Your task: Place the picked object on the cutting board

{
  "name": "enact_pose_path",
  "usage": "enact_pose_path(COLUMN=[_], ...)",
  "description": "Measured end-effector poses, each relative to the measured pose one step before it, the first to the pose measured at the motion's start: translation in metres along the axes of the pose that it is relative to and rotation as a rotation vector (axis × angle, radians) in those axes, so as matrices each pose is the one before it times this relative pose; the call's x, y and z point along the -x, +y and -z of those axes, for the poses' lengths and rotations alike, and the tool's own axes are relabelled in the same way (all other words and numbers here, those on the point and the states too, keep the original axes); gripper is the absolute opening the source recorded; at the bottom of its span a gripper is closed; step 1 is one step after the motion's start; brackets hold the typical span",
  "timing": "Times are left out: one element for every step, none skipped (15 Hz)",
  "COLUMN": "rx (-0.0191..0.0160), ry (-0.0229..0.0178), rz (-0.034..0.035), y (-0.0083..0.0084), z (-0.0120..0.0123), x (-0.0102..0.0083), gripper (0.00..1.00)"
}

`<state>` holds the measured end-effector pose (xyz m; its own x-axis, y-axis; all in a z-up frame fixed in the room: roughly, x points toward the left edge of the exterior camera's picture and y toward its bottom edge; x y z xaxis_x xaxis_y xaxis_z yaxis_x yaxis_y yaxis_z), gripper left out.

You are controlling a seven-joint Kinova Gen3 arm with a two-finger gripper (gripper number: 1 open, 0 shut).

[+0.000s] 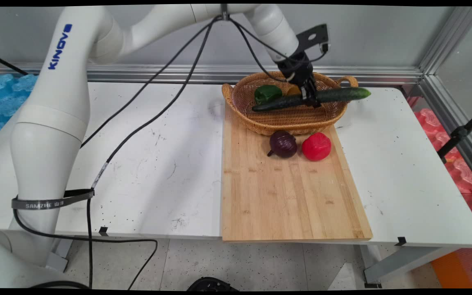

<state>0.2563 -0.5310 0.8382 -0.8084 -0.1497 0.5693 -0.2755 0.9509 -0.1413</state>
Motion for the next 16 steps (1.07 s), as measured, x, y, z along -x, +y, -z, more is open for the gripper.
enact_pose_path(rx=[-0.00351,-0.00412,-0.004,-0.00298,-0.00079,0.00044,0.00198,0.00372,0.00489,0.00383,0.00826,0.00825,0.01041,0.01003,0.01149,0.00711], ry=[0.00644,0.00864,0.00864,0.00819,0.00893,0.00777,0.00516,0.00438,0.00239,0.00101,0.00033,-0.00114,-0.00332,-0.00463,-0.00644,-0.00426], rz=[-0.00105,-0.00165,0.00002,0.00498,0.00579,0.00561,0.00389,0.00236,0.00009,-0.00009,-0.00269,-0.00241,-0.00418,-0.00586,-0.00648,-0.00479], y=[0.00038,0.00149,0.00199,0.00254,0.00435,0.00565,0.0059,0.00787,0.00769,0.00523,0.01013,0.009,0.01095,0.0101,0.01172,0.00695], z=[0.00831,0.0108,0.00993,0.00983,0.01087,0.01129,0.00971,0.0108,0.00865,0.00551,0.00918,0.00751,0.00781,0.00595,0.00619,0.00292], x=[-0.00392,-0.00531,-0.0045,-0.00409,-0.0053,-0.00506,-0.00411,-0.00453,-0.00377,-0.00232,-0.00346,-0.00221,-0.00177,-0.00088,-0.00027,-0.00008], gripper=[0.0,0.0,0.0,0.0,0.0,0.0,0.0,0.0,0.0,0.0,0.0,0.0,0.0,0.0,0.0,0.0])
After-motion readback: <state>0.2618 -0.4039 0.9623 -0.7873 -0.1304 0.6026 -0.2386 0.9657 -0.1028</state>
